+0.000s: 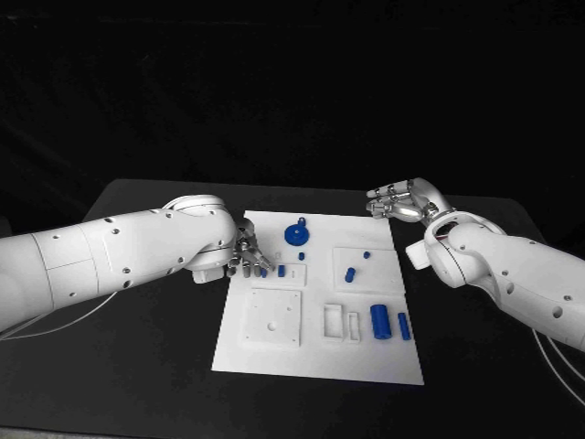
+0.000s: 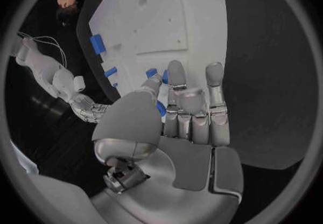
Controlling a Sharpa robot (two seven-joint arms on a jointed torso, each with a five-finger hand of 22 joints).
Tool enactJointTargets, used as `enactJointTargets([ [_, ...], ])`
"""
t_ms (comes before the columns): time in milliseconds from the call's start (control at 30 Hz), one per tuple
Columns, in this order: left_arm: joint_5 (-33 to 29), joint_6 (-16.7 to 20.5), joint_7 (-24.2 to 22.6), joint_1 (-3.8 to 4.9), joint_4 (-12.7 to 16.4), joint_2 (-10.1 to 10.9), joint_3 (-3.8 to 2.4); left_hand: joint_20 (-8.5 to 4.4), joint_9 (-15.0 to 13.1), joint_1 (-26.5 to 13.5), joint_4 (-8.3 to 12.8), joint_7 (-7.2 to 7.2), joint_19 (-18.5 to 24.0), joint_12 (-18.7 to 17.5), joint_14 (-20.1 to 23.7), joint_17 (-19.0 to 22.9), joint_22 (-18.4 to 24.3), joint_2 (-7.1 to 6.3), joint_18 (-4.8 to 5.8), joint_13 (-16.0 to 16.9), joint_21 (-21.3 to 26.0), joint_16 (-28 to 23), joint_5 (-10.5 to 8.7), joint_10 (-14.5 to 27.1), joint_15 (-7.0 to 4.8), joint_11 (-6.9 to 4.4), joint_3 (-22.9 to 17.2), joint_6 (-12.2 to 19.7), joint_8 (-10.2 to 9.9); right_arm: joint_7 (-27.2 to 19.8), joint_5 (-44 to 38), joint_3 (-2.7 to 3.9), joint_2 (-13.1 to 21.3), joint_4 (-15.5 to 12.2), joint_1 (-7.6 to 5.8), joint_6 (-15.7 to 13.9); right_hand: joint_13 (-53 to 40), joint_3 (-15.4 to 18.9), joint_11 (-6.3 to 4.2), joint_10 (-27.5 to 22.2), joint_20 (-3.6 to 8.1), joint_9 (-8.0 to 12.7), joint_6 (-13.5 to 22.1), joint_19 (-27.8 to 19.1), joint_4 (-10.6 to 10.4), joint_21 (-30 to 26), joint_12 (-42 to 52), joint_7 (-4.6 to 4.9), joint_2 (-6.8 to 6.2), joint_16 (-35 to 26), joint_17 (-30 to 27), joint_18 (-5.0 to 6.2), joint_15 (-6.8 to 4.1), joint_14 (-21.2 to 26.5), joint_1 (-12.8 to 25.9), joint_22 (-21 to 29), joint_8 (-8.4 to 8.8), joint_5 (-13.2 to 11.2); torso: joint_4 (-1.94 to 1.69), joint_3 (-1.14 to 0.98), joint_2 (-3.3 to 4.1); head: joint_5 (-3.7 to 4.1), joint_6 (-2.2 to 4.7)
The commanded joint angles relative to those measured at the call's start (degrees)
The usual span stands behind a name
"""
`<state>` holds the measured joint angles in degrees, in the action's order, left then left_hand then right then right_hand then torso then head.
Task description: Assemble the parts on the task board
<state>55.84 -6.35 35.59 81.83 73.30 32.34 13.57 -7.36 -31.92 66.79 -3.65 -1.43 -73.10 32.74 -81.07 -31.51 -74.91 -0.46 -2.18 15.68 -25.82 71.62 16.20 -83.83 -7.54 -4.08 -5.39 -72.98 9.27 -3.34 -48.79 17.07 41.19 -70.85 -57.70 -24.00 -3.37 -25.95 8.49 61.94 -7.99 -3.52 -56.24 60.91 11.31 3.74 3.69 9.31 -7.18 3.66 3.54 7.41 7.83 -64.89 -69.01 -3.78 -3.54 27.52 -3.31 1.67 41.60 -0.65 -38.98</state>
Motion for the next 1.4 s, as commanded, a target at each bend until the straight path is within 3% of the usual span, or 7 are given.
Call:
enactJointTargets([
  [33,0.5,-1.9,0.3,-0.2,0.0,0.0,0.16,-0.22,0.0,0.7,0.7,0.03,-0.1,-0.2,-0.1,0.0,-1.1,0.36,0.74,0.1,0.4,-0.2,0.58,-3.0,0.01,-0.11,0.0,0.0,-0.3,-0.4,-0.1,0.03,0.0,-0.1,0.04,0.7,0.1,0.2,-0.1,-0.5,-0.05,0.1,0.4,-0.5,0.0,0.1,-0.1,0.13,0.25,-0.2,-0.1,0.28,-0.04,0.5,0.5,0.1,0.09,0.2,0.02,-0.01,0.0,-0.01,0.05],
  [300,0.5,-3.3,0.9,-0.2,-0.1,-0.1,0.16,-0.2,0.0,0.4,1.1,0.06,0.0,-0.3,-0.1,0.2,-1.1,0.5,0.72,0.1,0.4,-0.3,0.66,-3.0,0.02,-0.08,0.1,0.1,-0.3,-0.4,-0.1,0.03,0.0,-0.1,0.04,0.7,0.1,0.2,-0.1,-0.5,-0.05,0.1,0.4,-0.5,0.0,0.1,-0.1,0.13,0.25,-0.2,-0.1,0.28,-0.04,0.5,0.5,0.1,0.09,0.2,0.03,-0.02,0.01,-0.03,0.02],
  [500,0.6,-3.7,1.0,-0.2,-0.2,-0.1,0.17,-0.26,0.1,0.7,1.9,0.17,0.0,-0.7,0.0,0.5,-1.1,0.94,0.81,0.1,0.5,-0.6,3.92,-3.0,0.03,-0.02,-0.8,0.4,-0.6,-0.4,-0.1,0.03,0.0,-0.1,0.04,0.6,0.1,0.2,-0.1,-0.5,-0.05,0.1,0.4,-0.5,0.0,0.1,-0.1,0.13,0.25,-0.2,-0.1,0.28,-0.04,0.5,0.5,0.1,0.09,0.2,0.04,-0.03,0.01,-0.05,0.04],
  [1000,-0.2,-4.8,0.4,-0.2,-0.5,-0.3,0.17,-0.14,0.1,0.4,3.8,0.42,0.2,-1.1,0.1,0.8,-1.2,2.13,0.73,0.5,0.6,-0.9,6.08,-3.0,0.13,0.13,-3.3,0.7,-0.8,-0.4,-0.1,0.03,0.0,-0.1,0.04,0.6,0.1,0.2,-0.09,-0.5,-0.06,0.1,0.4,-0.5,-0.1,0.1,-0.1,0.13,0.29,-0.2,-0.1,0.28,-0.04,0.6,0.5,0.1,0.1,0.1,0.04,-0.03,0.03,0.06,0.03],
  [1133,-0.5,-4.4,0.0,-0.21,-0.6,-0.5,0.17,0.0,0.1,0.4,5.0,0.59,0.2,-1.2,0.0,0.7,-1.2,2.93,0.59,0.6,0.5,-0.8,9.01,-3.0,0.22,0.22,-4.9,0.8,-0.8,-0.4,-0.1,0.03,0.0,-0.1,0.04,0.6,0.1,0.2,-0.09,-0.5,-0.06,0.1,0.4,-0.5,-0.1,0.1,-0.1,0.13,0.29,-0.2,-0.1,0.28,-0.04,0.6,0.5,0.1,0.1,0.1,0.02,0.0,0.01,0.07,0.0],
  [1400,-0.9,-2.5,-1.1,-0.21,-0.5,-0.5,0.17,0.65,0.1,-1.0,8.8,0.8,0.4,-0.8,-0.1,0.3,-1.2,4.59,-0.26,0.7,0.0,-0.5,11.1,-3.0,0.44,0.33,-8.7,0.4,-0.8,-0.5,-0.1,0.03,0.0,-0.1,0.04,0.6,0.1,0.2,-0.09,-0.5,-0.06,0.1,0.4,-0.5,-0.1,0.1,-0.1,0.13,0.29,-0.2,-0.1,0.28,-0.04,0.6,0.5,0.1,0.1,0.1,0.01,-0.02,0.0,0.12,-0.01],
])
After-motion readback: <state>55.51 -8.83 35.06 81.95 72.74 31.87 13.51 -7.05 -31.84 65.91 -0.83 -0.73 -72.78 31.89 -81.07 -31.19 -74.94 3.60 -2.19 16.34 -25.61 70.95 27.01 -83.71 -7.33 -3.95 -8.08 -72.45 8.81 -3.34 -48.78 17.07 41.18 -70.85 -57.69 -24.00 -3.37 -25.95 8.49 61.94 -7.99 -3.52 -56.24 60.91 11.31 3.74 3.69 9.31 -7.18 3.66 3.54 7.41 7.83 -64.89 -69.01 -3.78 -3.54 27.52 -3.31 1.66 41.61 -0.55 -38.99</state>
